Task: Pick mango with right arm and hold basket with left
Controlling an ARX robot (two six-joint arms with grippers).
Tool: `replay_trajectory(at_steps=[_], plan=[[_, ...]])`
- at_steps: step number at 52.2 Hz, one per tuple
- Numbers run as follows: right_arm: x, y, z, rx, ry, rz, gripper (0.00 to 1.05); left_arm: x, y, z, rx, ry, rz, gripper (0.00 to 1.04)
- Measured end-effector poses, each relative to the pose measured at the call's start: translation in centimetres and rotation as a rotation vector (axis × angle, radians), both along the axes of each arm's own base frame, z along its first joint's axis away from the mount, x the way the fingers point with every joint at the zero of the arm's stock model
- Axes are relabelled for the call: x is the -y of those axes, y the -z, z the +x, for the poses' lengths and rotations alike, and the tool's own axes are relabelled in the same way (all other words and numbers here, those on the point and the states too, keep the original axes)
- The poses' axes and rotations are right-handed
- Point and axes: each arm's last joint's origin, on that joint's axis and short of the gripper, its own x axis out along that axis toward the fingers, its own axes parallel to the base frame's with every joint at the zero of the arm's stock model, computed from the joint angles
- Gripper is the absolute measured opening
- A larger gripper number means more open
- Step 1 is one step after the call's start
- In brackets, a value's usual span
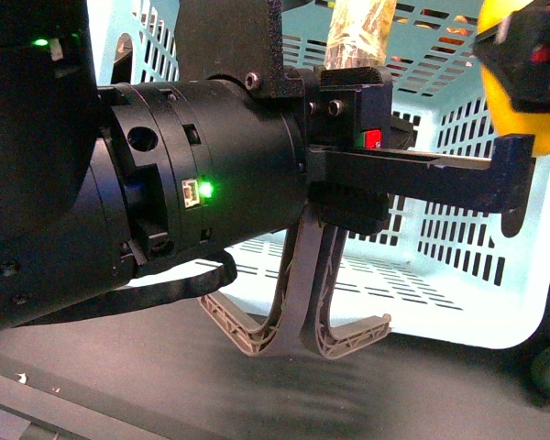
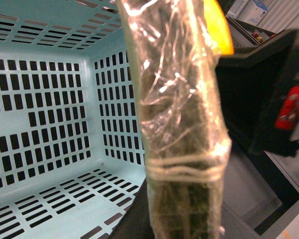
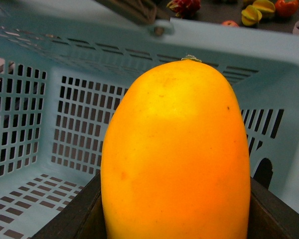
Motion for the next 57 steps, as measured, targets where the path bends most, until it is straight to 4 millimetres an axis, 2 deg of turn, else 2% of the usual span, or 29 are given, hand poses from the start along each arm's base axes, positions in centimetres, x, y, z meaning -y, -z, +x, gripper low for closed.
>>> replay_trajectory(at_steps=[4,12,20,22,32,41,57], plan=[[-0.4,0.9,0.2,-0.018,0.009,-0.009,0.58,0.0,0.0,0.0,0.0,0.0,0.0,0.08],[-0.7,1.6,0.5,-0.02,0.036,-0.003,0.77,0.0,0.0,0.0,0.0,0.0,0.0,0.08],[-0.6,1.3,0.6,0.012,0.076,0.009,0.97,0.0,0.0,0.0,0.0,-0.001,0.0,0.08],[-0.5,1.3,0.6,0.018,0.088,0.012,0.99,0.0,0.0,0.0,0.0,0.0,0.0,0.08],[0.7,0.6,-0.3,0.063,0.176,0.03,0.97,0.0,0.2,-0.1,-0.005,0.002,0.005,0.08],[2.6,-0.2,-2.0,0.101,0.283,0.032,0.97,0.0,0.2,-0.1,-0.002,-0.003,0.008,0.08],[6.1,-1.7,-7.2,0.137,0.428,0.033,0.97,0.0,0.2,-0.1,0.001,-0.003,0.01,0.08]])
